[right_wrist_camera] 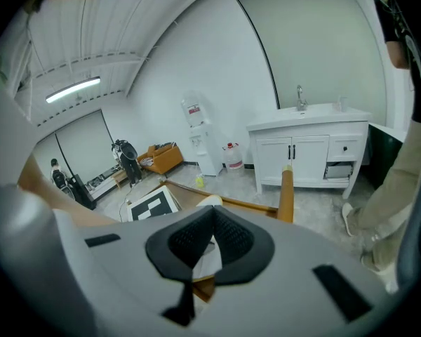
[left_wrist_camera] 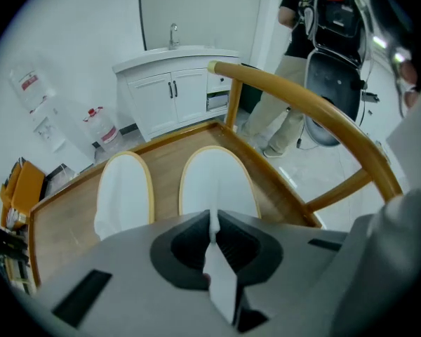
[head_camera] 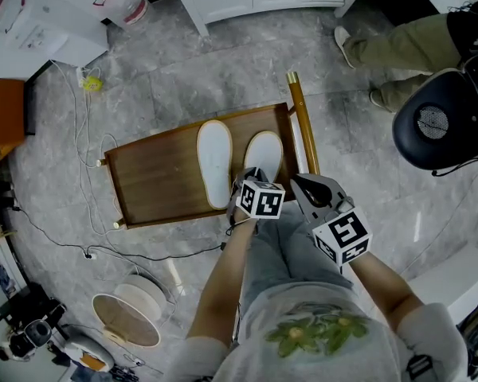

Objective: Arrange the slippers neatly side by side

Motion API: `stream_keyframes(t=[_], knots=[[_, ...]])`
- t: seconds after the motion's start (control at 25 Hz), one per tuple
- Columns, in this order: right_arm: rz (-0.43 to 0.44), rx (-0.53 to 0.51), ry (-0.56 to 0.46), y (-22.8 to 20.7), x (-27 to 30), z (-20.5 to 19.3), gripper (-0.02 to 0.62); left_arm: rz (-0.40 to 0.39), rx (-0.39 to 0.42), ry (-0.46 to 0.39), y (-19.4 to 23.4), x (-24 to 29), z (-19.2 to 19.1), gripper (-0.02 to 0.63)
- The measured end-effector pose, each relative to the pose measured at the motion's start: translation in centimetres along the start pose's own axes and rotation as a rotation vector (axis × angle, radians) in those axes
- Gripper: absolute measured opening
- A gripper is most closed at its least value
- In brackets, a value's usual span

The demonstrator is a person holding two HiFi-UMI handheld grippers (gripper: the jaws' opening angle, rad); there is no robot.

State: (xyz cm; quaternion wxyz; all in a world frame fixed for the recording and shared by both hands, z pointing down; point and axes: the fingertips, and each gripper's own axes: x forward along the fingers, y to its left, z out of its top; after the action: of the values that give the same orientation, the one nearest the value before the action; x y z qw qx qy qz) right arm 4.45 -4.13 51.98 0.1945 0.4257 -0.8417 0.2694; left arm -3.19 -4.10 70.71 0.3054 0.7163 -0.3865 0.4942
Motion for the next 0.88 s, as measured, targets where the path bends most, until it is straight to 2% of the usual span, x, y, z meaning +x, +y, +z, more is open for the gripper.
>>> stream_keyframes(t=[0.4, 0.64, 0.88], knots=[[0.01, 0.0, -0.009, 0.3, 0.3, 1.0, 0.008, -0.008, -0.261, -0.002, 1.7, -0.4, 0.7, 0.029], [0.019, -0.002, -0.003, 0.5, 0.3, 0.9, 0.006, -0.042, -0.411, -0.051, 3.1, 0.1, 1.5, 0.029], [0.026, 0.0, 0.01, 0.6, 0.5, 0.6, 0.006, -0.067, -0.523, -0.103, 3.8, 0.3, 2.3, 0.03]])
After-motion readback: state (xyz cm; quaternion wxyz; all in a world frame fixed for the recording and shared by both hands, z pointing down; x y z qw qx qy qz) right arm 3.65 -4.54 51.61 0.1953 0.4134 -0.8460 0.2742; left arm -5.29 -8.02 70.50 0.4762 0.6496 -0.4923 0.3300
